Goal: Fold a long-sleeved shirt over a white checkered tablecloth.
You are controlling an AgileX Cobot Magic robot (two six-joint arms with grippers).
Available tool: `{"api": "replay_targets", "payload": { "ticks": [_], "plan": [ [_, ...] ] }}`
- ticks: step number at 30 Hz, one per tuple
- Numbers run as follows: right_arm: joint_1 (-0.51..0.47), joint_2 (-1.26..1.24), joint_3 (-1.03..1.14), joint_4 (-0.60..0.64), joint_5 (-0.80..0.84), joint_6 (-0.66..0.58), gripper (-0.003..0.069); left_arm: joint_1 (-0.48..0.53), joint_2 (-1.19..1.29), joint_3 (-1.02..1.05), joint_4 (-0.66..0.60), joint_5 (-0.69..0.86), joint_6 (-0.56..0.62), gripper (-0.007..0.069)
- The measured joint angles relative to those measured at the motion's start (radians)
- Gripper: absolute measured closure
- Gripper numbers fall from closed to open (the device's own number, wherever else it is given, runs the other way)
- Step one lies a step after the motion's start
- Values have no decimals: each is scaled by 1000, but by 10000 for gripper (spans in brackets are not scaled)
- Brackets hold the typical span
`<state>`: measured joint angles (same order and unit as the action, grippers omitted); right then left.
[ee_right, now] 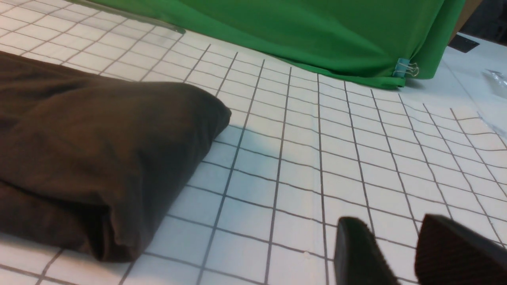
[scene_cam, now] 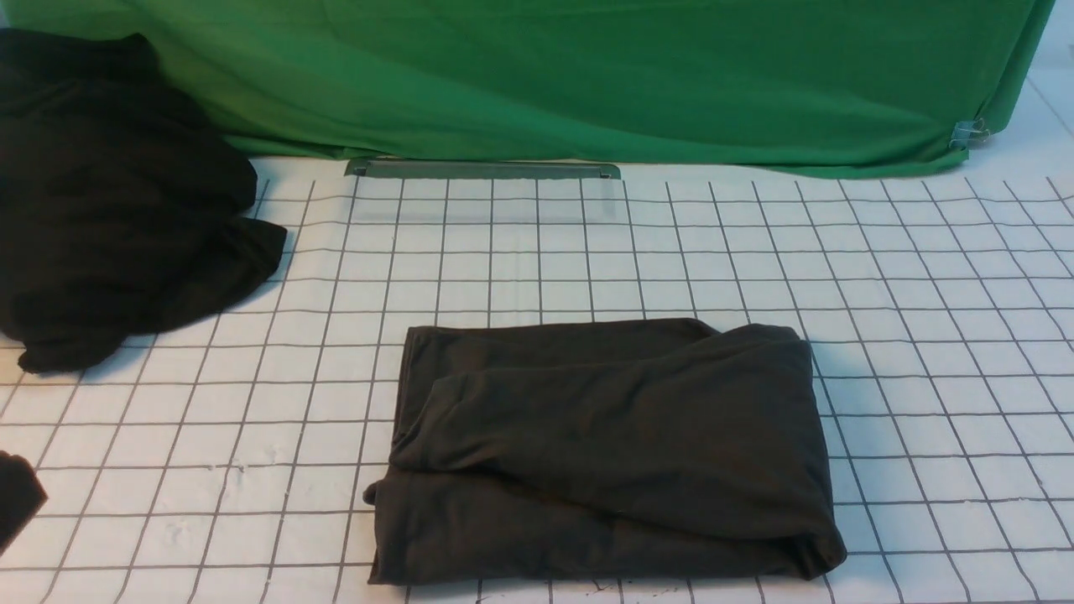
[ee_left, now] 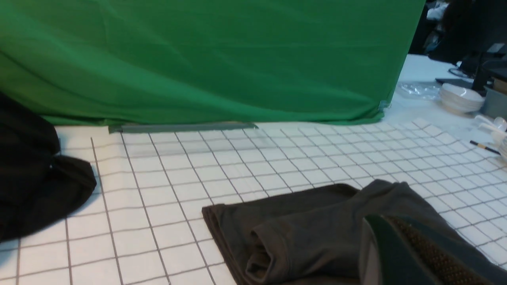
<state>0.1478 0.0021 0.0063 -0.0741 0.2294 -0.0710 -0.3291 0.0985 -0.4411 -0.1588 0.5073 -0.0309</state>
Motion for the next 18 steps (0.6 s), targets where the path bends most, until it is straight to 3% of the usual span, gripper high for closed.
{"api": "replay_targets", "payload": {
  "ticks": [9,15,18],
  "plan": [
    [0,0,0,0,0,0,422,0,1,23,13,-22,6,623],
    [0,0,0,0,0,0,421,31,-13,226,89,-349,8,622],
    [0,0,0,0,0,0,421,106,-43,316,98,-406,8,622]
  ]
}}
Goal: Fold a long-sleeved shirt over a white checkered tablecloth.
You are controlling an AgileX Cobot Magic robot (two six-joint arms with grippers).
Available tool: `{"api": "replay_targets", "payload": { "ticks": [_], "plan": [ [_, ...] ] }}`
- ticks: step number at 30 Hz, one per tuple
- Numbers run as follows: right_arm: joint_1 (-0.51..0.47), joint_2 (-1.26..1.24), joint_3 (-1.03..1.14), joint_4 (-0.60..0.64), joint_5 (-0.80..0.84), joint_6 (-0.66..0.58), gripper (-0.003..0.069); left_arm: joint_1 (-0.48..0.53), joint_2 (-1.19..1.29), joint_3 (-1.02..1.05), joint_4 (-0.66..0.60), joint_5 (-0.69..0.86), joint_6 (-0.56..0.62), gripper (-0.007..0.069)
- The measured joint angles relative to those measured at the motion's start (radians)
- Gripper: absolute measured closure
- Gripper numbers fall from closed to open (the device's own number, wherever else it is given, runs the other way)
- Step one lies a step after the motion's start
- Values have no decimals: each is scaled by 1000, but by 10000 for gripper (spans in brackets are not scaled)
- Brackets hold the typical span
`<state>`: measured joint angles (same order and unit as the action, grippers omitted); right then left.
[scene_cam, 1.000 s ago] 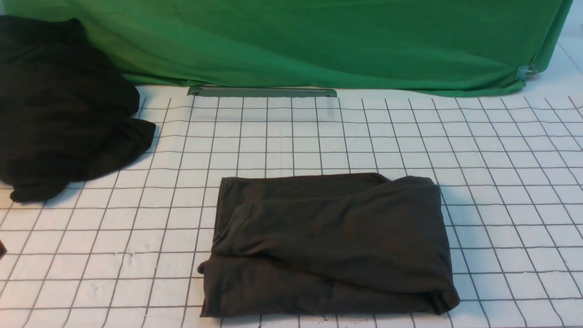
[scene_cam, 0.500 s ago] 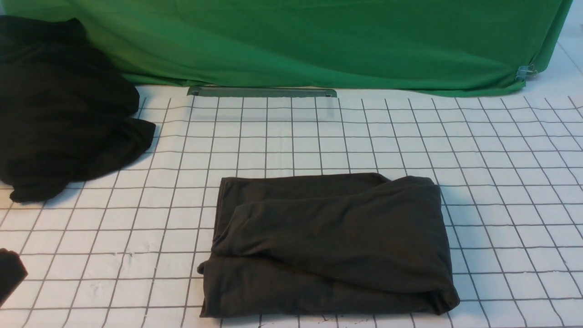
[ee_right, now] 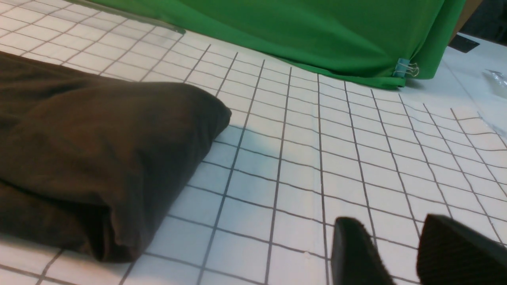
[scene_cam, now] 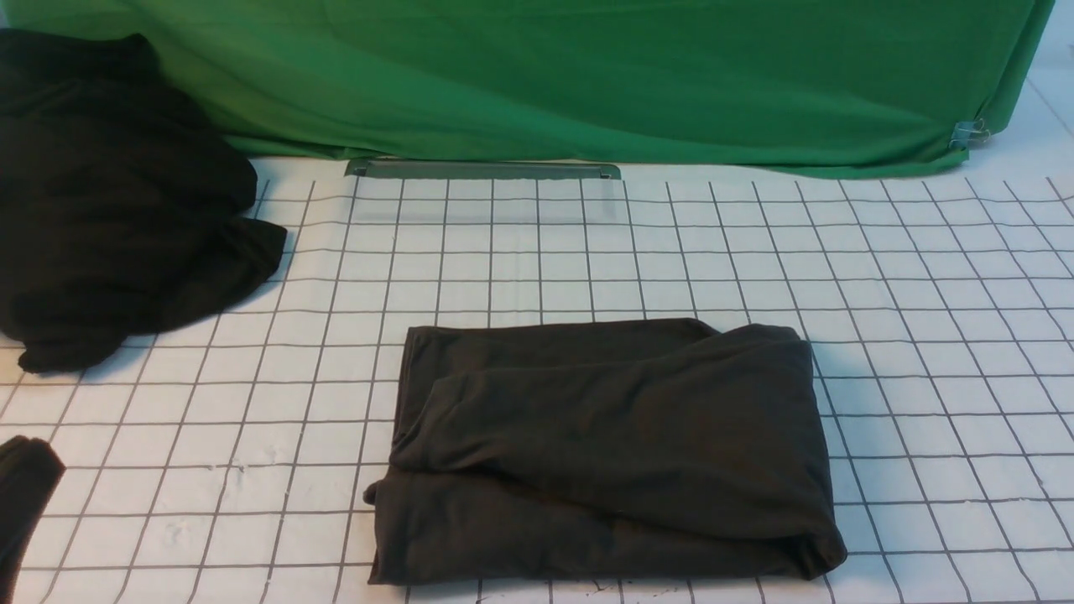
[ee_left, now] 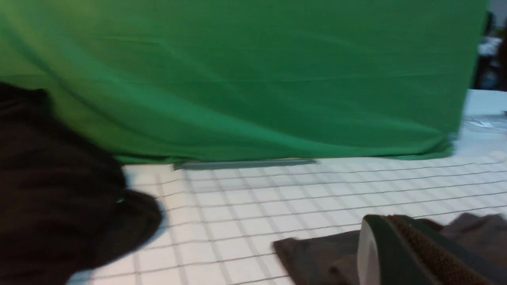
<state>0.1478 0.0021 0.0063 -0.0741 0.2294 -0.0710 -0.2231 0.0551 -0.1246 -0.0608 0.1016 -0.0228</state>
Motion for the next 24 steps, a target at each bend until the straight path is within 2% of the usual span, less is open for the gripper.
{"api": "replay_targets", "payload": {
  "ticks": [4,9,18,24],
  "plan": [
    [0,0,0,0,0,0,419,132,-34,75,3,14,-1,622],
    [0,0,0,0,0,0,419,230,-52,126,4,27,-1,622],
    [0,0,0,0,0,0,419,255,-53,131,4,119,-11,622],
    [0,0,0,0,0,0,419,255,-54,131,6,124,-12,622]
  ]
}}
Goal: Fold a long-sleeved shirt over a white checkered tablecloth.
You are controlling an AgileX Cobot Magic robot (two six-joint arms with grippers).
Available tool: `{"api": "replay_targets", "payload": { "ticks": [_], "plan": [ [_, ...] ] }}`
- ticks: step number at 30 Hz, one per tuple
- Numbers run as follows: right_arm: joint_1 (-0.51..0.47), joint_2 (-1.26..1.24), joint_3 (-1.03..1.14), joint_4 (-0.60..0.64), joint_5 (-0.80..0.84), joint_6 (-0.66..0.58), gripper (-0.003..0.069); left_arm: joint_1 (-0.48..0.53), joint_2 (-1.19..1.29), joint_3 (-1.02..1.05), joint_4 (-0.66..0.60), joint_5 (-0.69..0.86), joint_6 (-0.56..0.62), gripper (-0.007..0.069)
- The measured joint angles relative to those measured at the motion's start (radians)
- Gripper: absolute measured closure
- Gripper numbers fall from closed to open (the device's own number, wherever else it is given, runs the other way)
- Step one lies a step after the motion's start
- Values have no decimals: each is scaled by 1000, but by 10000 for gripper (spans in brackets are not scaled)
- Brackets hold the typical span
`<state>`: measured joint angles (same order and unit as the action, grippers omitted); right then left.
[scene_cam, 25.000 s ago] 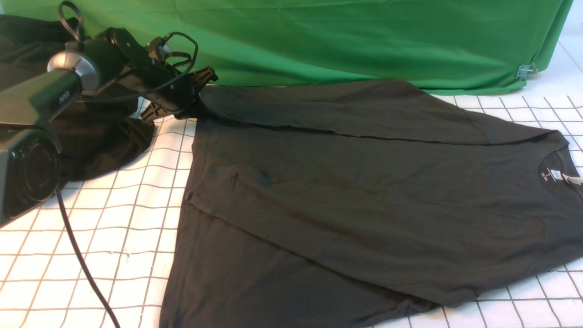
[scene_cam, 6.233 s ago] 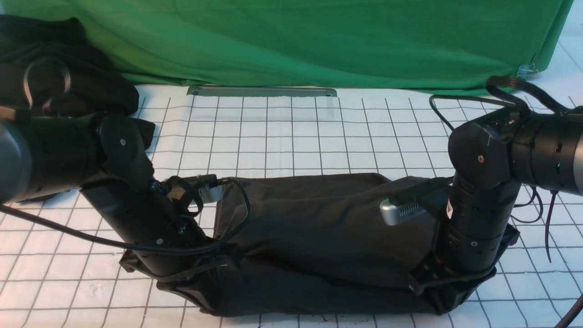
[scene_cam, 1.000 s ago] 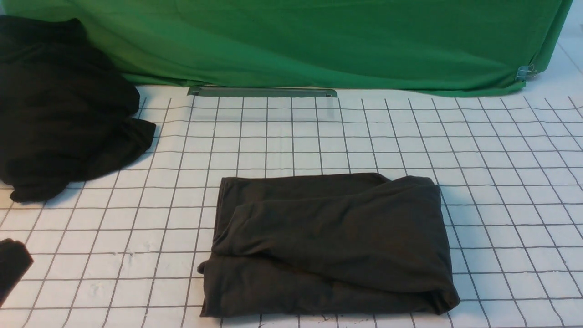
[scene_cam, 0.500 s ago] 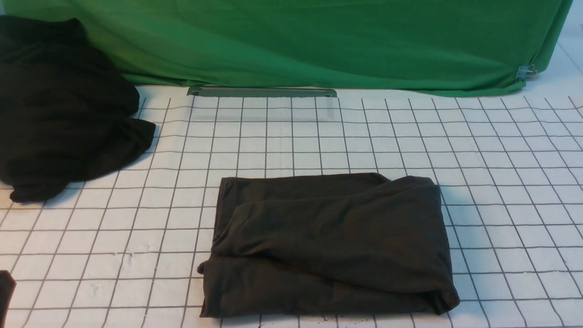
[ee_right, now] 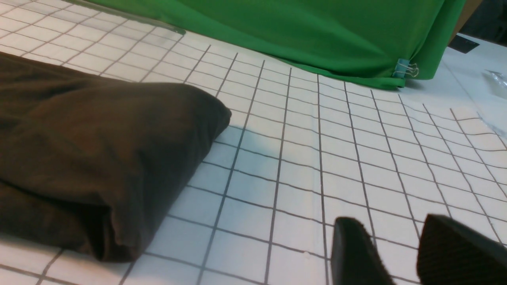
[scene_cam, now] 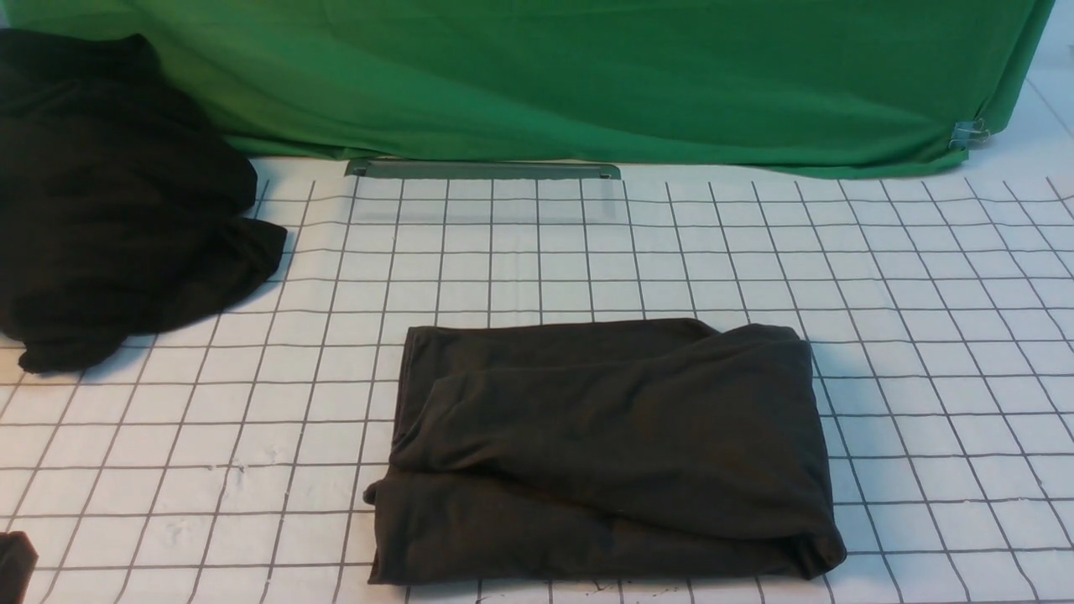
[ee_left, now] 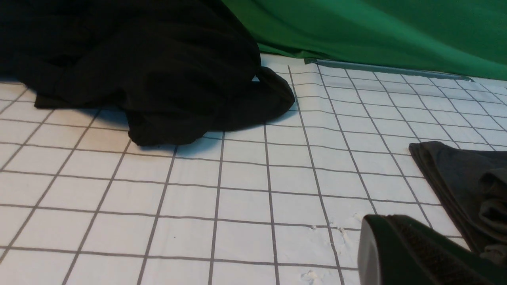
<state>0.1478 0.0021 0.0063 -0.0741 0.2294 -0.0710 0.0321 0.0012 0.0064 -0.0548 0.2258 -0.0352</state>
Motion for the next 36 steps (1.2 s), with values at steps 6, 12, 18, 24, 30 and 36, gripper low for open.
{"api": "replay_targets", "payload": {
  "ticks": [6,12,18,24,30,36],
  "plan": [
    [0,0,0,0,0,0,419,-28,0,0,0,1,0,622],
    [0,0,0,0,0,0,419,-30,0,0,0,1,-10,622],
    [0,0,0,0,0,0,419,-30,0,0,0,1,-10,622],
    [0,0,0,0,0,0,419,-30,0,0,0,1,-10,622],
    [0,0,0,0,0,0,419,-30,0,0,0,1,-10,622],
    [0,0,0,1,0,0,418,-30,0,0,0,1,-10,622]
  ]
}}
